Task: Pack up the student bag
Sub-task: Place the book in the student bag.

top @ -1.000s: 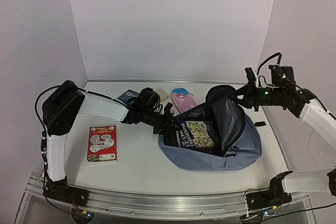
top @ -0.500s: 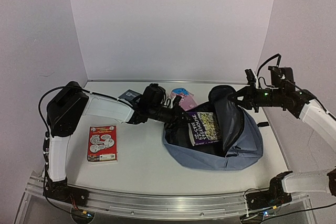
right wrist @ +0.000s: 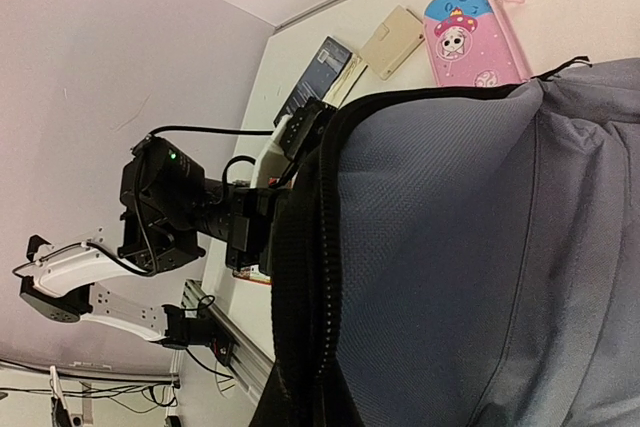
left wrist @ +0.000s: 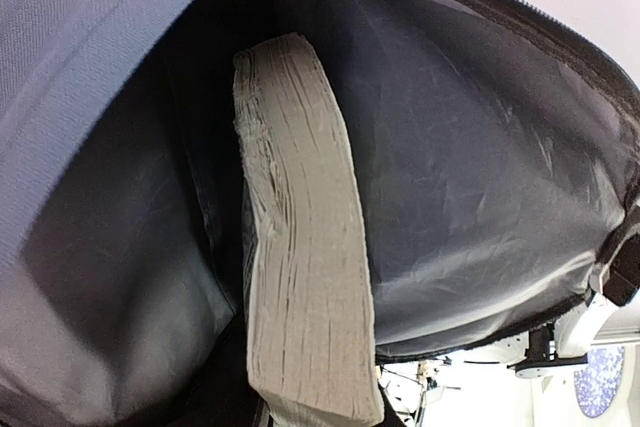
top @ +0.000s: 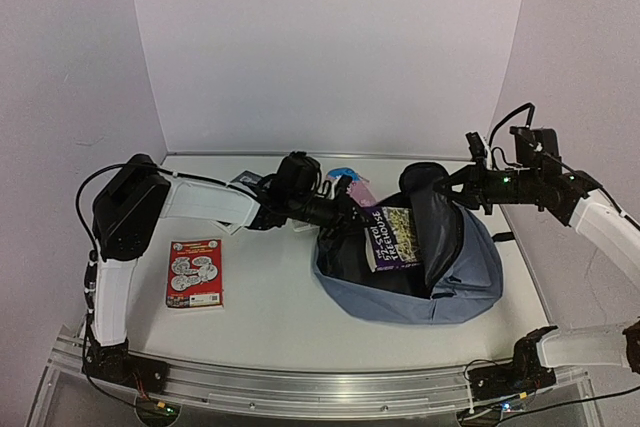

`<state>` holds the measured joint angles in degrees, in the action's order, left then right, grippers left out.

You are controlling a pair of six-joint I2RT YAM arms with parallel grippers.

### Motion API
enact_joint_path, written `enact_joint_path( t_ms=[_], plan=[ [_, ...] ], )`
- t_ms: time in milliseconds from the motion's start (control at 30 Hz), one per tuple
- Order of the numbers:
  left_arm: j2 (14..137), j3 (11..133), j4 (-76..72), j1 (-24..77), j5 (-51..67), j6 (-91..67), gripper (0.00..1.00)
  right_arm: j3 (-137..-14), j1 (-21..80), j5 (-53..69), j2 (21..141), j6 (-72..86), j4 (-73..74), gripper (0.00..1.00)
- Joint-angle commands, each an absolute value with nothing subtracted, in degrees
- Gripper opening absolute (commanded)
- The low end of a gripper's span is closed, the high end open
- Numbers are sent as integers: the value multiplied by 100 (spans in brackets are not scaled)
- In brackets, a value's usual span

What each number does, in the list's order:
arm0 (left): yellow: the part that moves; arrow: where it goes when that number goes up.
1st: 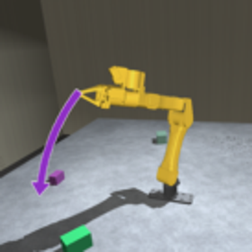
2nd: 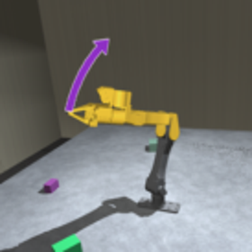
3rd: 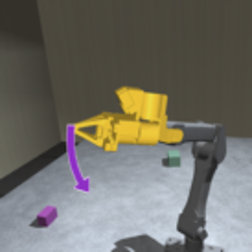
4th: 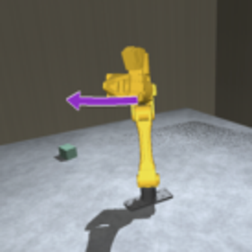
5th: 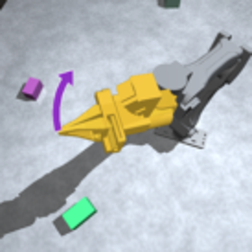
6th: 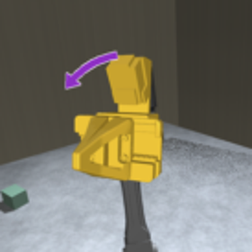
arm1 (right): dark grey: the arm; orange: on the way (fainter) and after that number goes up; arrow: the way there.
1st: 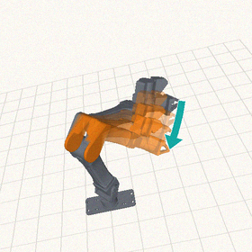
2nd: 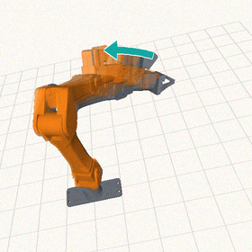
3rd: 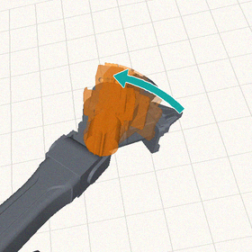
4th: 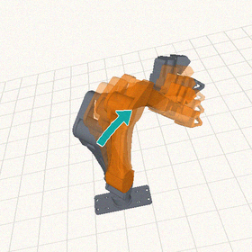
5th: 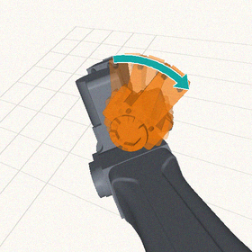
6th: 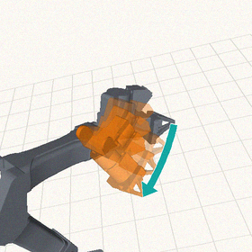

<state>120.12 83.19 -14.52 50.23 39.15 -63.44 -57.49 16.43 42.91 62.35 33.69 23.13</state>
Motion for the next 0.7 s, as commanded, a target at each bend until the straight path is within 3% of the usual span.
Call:
enact_joint_path(
  t_ms=[0, 267, 500, 667],
  plan=[
    [12429, 9113, -1886, 5089, 3957, -6151, 0, -5767, 1648, 4275, 6206, 3318, 1923, 0],
    [13126, 9735, -1160, 5273, 3482, -5729, 0, -5786, 1650, 4270, 6168, 3393, 1890, 0],
    [12678, 9426, -998, 5292, 3217, -5341, 0, -6019, 1702, 4317, 6162, 3454, 1870, 0],
    [13075, 10094, -737, 5347, 3486, -5367, 0, -6056, 1860, 4217, 6313, 3551, 1699, 0]
  ],
)
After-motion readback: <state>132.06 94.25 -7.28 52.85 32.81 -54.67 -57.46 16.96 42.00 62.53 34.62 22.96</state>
